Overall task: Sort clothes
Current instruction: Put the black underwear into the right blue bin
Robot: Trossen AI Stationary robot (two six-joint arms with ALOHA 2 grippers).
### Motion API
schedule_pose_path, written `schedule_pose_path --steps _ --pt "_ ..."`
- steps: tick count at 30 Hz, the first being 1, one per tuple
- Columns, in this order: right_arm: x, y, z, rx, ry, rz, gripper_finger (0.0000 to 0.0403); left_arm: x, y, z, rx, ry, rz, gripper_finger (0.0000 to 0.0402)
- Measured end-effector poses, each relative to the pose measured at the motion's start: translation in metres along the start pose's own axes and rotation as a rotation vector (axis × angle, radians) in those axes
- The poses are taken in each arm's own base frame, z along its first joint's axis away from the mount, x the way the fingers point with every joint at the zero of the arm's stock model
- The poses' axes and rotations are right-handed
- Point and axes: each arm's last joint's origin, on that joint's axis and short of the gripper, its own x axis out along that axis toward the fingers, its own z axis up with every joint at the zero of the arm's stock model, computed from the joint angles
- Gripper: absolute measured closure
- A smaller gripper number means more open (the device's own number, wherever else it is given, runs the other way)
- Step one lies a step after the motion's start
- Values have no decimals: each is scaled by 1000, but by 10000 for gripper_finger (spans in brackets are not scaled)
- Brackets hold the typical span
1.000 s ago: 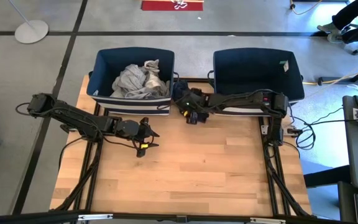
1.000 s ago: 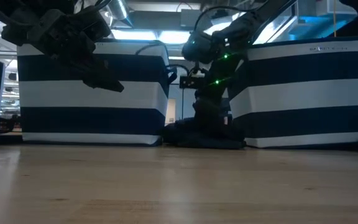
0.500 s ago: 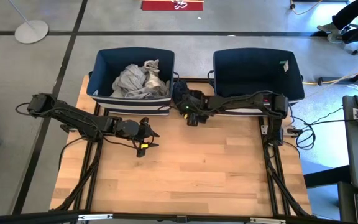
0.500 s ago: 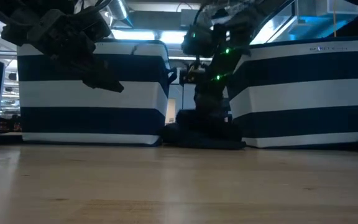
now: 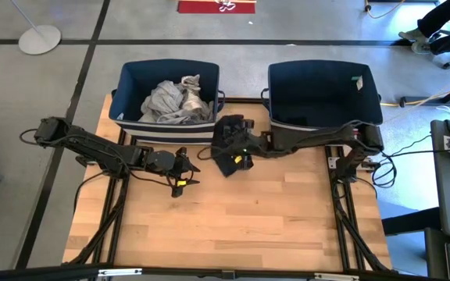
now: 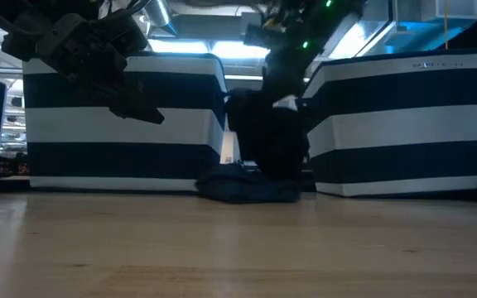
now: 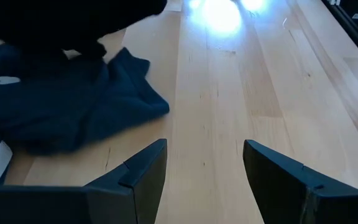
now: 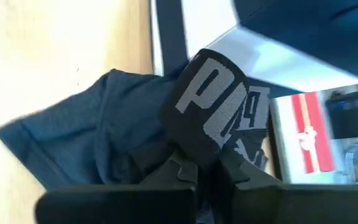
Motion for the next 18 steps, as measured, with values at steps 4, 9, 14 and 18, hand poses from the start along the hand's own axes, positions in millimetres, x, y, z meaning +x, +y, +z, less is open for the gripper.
schedule_pose_path --steps 4,9,14,18 --pt "-25 1 5 -10 -29 -67 374 0 0 0 0 0 0 202" --pt "-57 -11 10 21 -104 -89 376 0 0 0 1 -5 -1 202" --pt "-89 -31 9 77 -165 -177 388 0 0 1 -1 -9 -1 202" --pt "-114 -47 9 98 -216 -274 380 0 0 1 -1 -9 -2 202"
